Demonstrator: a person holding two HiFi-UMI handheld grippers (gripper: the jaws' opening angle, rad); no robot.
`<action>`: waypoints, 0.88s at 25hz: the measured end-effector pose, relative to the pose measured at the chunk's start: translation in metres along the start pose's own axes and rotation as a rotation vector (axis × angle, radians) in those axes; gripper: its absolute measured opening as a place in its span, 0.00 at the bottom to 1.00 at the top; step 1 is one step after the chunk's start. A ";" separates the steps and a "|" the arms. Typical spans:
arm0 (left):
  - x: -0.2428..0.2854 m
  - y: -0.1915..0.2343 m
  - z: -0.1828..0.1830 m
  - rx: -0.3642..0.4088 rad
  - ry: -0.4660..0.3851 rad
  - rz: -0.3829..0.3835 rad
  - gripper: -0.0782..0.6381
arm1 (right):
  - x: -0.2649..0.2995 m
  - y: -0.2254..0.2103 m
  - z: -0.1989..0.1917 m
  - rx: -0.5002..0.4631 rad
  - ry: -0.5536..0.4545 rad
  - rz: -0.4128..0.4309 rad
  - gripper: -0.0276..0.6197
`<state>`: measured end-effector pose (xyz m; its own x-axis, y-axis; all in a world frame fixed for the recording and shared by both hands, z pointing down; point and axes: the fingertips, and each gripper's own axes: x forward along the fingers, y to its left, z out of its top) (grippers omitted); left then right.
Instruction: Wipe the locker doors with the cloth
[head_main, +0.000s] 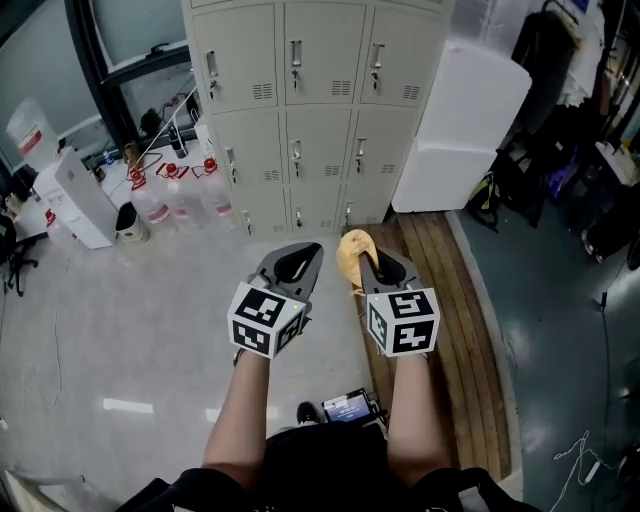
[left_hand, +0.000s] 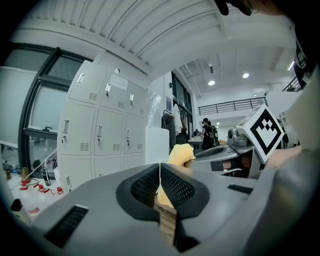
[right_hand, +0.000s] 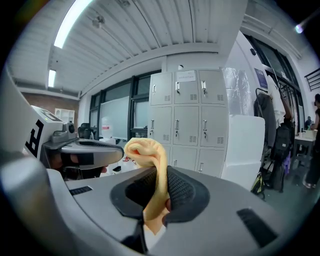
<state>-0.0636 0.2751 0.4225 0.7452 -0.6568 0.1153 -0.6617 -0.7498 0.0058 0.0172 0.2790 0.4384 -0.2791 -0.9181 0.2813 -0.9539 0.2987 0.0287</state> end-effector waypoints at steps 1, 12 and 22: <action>0.004 0.007 -0.001 0.003 0.005 -0.003 0.14 | 0.009 -0.001 0.002 0.005 0.000 0.001 0.16; 0.084 0.104 -0.009 -0.025 0.018 0.062 0.14 | 0.135 -0.031 0.023 -0.030 0.014 0.076 0.16; 0.224 0.165 0.028 -0.003 0.012 0.089 0.14 | 0.244 -0.129 0.078 -0.051 -0.008 0.130 0.16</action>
<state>-0.0039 0.0020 0.4217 0.6827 -0.7194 0.1278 -0.7252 -0.6885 -0.0016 0.0638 -0.0035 0.4285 -0.4011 -0.8728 0.2780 -0.9028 0.4280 0.0412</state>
